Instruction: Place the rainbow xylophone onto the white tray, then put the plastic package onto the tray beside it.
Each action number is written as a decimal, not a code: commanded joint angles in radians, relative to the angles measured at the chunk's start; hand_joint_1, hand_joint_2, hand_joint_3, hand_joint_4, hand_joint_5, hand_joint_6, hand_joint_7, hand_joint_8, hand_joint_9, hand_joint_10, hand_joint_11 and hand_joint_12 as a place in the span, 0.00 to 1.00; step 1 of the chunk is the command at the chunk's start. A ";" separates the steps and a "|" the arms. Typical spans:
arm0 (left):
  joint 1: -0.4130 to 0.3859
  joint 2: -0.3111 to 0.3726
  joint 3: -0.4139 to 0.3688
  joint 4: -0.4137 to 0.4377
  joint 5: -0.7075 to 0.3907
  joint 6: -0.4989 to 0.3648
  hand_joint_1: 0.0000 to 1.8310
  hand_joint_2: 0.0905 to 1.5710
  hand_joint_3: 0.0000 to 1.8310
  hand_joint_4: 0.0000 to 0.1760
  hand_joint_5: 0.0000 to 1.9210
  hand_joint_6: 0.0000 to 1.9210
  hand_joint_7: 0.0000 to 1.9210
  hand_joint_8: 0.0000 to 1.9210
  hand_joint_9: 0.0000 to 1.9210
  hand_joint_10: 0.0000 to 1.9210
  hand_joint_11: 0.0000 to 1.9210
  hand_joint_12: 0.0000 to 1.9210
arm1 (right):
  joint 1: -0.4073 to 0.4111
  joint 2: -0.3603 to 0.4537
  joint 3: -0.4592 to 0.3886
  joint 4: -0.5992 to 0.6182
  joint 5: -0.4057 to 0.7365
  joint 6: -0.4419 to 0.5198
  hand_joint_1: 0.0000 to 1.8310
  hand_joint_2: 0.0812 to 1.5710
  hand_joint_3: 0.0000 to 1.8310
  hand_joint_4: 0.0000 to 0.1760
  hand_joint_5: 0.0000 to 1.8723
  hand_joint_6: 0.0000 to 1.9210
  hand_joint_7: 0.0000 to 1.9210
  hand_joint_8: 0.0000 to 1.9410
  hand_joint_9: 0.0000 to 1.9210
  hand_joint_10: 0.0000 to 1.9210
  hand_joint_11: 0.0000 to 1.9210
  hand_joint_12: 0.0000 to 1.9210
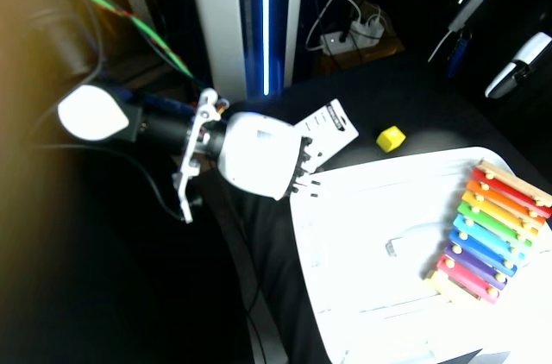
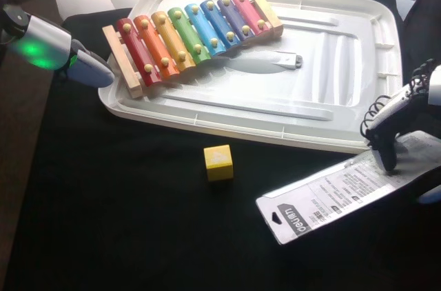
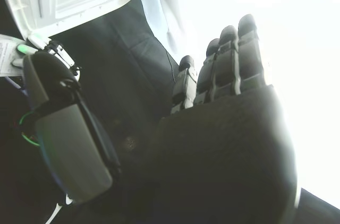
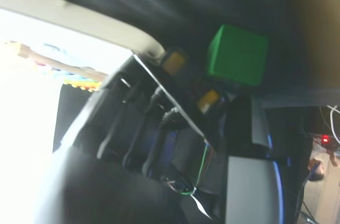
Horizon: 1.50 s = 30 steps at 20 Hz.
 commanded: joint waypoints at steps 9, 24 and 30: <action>0.002 -0.006 0.002 -0.030 -0.100 0.010 0.42 0.45 0.00 1.00 0.00 0.00 0.01 0.00 0.03 0.00 0.02 0.03 | 0.021 -0.010 0.023 0.080 0.081 -0.001 0.76 0.65 0.00 0.00 0.51 0.52 0.60 0.35 0.58 0.44 0.58 0.45; 0.017 -0.010 0.000 -0.032 -0.099 0.010 0.42 0.44 0.00 1.00 0.00 0.00 0.00 0.00 0.02 0.00 0.02 0.03 | 0.100 -0.013 0.014 0.119 0.146 -0.045 0.75 0.70 0.00 0.00 0.41 0.58 0.51 0.48 0.55 0.59 0.46 0.66; 0.018 -0.014 0.000 -0.032 -0.102 0.010 0.41 0.45 0.00 1.00 0.00 0.00 0.00 0.00 0.02 0.00 0.01 0.03 | 0.107 -0.015 0.017 0.124 0.146 -0.055 0.76 0.67 0.00 0.00 0.47 0.45 0.56 0.44 0.57 0.57 0.47 0.72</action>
